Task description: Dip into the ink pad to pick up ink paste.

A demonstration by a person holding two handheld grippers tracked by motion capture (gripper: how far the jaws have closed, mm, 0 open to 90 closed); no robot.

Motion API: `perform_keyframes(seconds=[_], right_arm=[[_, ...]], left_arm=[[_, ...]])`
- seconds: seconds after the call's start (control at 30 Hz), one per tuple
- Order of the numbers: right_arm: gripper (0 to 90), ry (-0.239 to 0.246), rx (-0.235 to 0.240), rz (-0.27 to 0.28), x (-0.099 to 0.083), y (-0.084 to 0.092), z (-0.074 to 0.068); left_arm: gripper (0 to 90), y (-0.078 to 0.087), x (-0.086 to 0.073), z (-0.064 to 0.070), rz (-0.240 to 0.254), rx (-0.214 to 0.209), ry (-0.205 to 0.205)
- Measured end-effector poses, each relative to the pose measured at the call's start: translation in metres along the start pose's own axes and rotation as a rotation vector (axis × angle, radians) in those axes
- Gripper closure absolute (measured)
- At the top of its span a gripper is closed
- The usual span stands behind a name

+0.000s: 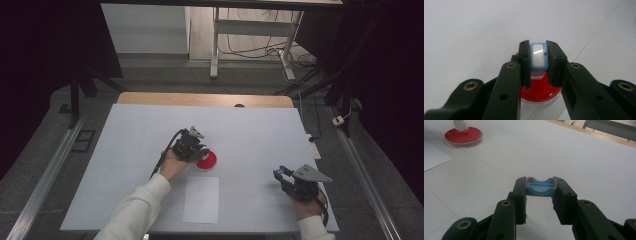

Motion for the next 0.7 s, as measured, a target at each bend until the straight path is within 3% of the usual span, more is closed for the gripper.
perform_keyframes(seconds=[0.7], right_arm=[[64.6, -0.001, 0.002, -0.002, -0.0008, -0.0006, 0.0000]], left_arm=[[74.9, -0.0067, -0.0021, 0.0033, -0.023, 0.014, -0.026]])
Point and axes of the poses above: each handheld gripper's, and its own axes: y roughly backward along the jaws, x roughly out of its top, z roughly to its right, the point moved 7 cm from there along -y, roughly forward along the jaws, and after that the axes turned 14 degrees about z, right-handed, at the moved point
